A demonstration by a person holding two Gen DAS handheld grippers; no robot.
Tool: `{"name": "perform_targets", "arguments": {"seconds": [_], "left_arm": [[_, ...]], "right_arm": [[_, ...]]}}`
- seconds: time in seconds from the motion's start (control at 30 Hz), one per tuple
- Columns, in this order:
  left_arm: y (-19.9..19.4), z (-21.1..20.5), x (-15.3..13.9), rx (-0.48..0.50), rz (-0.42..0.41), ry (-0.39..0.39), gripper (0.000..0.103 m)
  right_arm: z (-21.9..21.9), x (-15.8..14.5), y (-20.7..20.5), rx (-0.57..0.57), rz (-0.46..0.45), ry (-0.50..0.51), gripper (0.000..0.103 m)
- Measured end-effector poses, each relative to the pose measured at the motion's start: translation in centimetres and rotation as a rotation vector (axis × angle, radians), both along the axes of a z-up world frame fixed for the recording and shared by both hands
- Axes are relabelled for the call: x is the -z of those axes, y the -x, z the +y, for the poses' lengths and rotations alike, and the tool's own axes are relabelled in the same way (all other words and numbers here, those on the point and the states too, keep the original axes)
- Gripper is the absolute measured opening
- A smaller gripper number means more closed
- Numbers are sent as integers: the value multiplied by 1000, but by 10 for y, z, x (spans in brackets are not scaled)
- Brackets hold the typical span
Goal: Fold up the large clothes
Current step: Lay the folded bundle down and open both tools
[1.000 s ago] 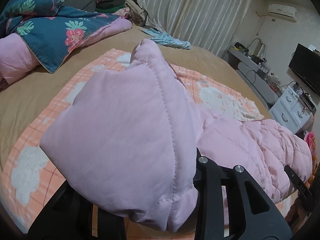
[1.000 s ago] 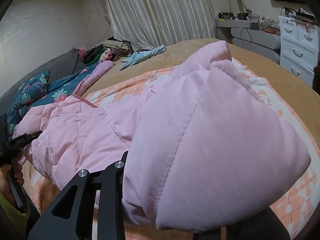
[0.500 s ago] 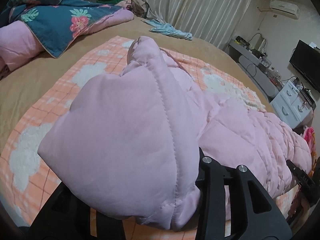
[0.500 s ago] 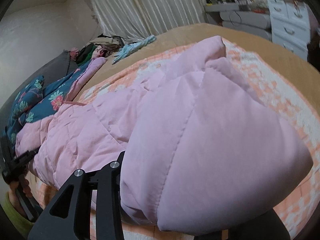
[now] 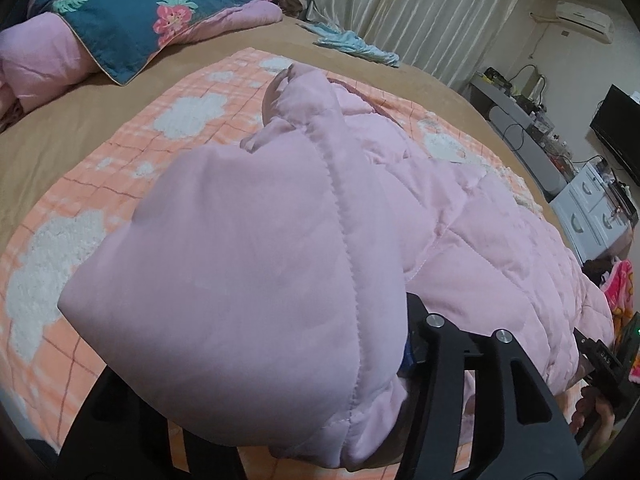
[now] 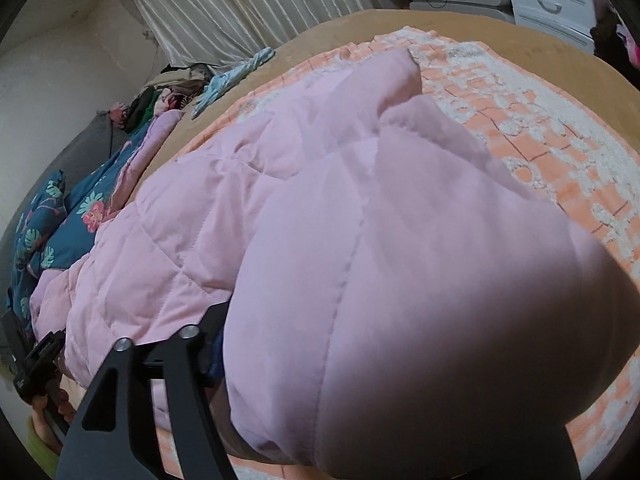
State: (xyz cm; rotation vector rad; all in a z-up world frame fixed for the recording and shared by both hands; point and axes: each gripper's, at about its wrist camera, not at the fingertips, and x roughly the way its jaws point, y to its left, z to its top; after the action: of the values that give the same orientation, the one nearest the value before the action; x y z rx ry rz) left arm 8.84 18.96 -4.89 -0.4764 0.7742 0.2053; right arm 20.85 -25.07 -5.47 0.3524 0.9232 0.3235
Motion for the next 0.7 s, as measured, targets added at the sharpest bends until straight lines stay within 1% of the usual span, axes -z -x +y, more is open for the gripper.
{"name": "perform_targets", "arguments": {"seconds": [0.03, 0.1, 0.13, 0.2, 0.3, 0.33, 0.4, 0.5, 0.7], "left_arm": [[1, 0, 0, -1, 4, 5, 49], [2, 2, -1, -4, 12, 14, 54], [3, 2, -1, -6, 18, 17, 56], [7, 4, -3, -14, 29, 24, 65], [12, 7, -5, -17, 38, 23, 72], [16, 7, -6, -20, 41, 15, 76], [21, 7, -8, -25, 47, -1, 90], [30, 9, -13, -26, 45, -14, 93], [49, 10, -26, -32, 29, -35, 94]], "right_arm": [[-2, 0, 0, 4, 8, -5, 74], [-9, 4, 3, 6, 21, -11, 83], [-10, 4, 5, 10, 28, -12, 85], [-14, 3, 9, 13, 32, -14, 89], [-18, -1, 18, 22, 32, 3, 94], [-21, -3, 23, 29, 29, 6, 94], [-28, -6, 30, 37, 26, 5, 94], [-36, -13, 42, 56, 12, 23, 97], [-45, -39, 69, 71, -74, 102, 98]]}}
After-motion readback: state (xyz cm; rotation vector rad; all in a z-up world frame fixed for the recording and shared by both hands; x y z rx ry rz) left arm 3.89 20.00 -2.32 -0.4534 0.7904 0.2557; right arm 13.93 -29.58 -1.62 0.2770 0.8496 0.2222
